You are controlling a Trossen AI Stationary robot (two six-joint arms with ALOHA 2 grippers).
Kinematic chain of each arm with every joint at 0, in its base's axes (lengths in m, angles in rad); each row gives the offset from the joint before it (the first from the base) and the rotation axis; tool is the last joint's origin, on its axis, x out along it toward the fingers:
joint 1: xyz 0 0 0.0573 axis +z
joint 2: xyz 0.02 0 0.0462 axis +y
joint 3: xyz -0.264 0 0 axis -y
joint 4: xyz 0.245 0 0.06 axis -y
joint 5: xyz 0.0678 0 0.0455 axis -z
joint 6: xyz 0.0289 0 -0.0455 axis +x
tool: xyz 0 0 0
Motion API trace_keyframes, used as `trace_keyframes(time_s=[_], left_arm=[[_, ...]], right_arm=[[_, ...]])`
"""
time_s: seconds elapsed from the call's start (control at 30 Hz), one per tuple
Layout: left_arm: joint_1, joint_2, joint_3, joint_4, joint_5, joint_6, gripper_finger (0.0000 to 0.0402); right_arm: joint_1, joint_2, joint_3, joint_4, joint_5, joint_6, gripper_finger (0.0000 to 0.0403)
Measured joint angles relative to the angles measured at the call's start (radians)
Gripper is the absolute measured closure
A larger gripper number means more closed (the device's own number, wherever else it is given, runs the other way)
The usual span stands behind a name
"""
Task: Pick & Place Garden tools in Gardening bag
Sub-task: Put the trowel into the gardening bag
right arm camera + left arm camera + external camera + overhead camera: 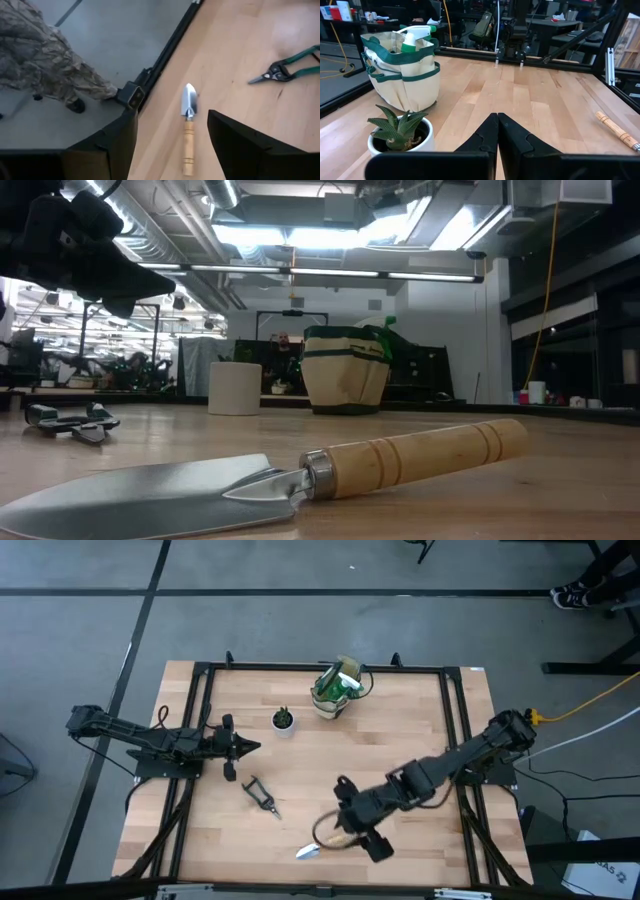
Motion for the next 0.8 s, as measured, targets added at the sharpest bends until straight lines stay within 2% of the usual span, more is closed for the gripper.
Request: trace_keyframes(time_s=[0.13, 0.27, 0.6, 0.8], left_arm=[[0.000, 0.000, 0.000, 0.000, 0.000, 0.000, 0.0398], [0.000, 0.000, 0.000, 0.000, 0.000, 0.000, 0.0398], [0.000, 0.000, 0.000, 0.000, 0.000, 0.000, 0.0398], [0.000, 0.000, 0.000, 0.000, 0.000, 0.000, 0.0398]], right_arm=[[0.060, 0.000, 0.000, 0.002, 0.091, 0.001, 0.0162], [0.100, 0.000, 0.000, 0.027, 0.128, 0.001, 0.0162], [0.102, 0.006, 0.001, 0.078, 0.257, 0.028, 0.0162], [0.091, 0.065, 0.001, 0.077, 0.247, 0.095, 0.0163]])
